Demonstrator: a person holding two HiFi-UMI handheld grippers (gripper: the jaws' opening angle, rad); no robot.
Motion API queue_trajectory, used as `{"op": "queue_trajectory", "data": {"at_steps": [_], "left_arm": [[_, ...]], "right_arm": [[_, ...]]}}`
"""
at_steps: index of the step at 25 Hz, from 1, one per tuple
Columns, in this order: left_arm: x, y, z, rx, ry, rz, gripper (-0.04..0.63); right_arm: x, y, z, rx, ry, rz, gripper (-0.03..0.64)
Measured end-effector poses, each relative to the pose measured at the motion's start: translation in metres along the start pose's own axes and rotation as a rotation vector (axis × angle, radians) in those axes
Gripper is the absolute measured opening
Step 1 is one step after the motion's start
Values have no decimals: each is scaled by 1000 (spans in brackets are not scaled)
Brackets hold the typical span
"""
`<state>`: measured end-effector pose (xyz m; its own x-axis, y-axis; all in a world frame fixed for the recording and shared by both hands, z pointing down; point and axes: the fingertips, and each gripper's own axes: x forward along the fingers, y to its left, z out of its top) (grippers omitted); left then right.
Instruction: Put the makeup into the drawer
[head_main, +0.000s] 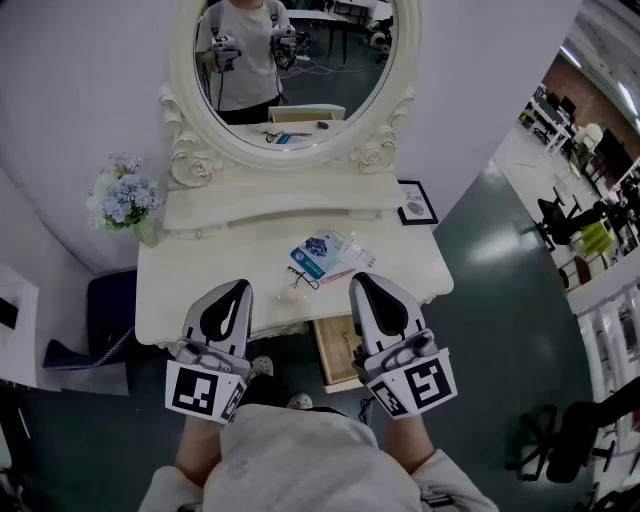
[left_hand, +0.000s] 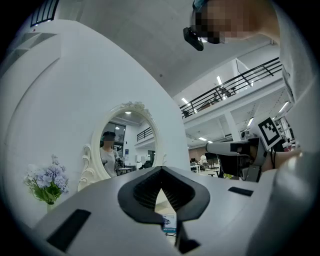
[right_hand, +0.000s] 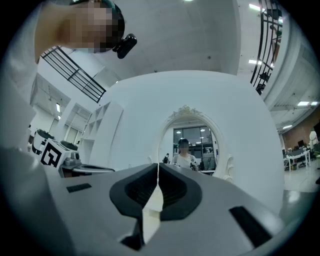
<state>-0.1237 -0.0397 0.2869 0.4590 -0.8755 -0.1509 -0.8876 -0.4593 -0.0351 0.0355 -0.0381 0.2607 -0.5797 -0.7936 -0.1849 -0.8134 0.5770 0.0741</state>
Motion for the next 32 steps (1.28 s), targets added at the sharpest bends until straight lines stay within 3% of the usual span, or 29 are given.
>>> {"op": "queue_trajectory", "data": {"at_steps": [19,32], "left_arm": [[13,-1,2,14,1,-8,12],[38,-9,-8,16,39,-45,14]], "right_arm": [[5,-8,-3,23,-7,7,23],[17,-36,-72,80,214,-57,23]]}}
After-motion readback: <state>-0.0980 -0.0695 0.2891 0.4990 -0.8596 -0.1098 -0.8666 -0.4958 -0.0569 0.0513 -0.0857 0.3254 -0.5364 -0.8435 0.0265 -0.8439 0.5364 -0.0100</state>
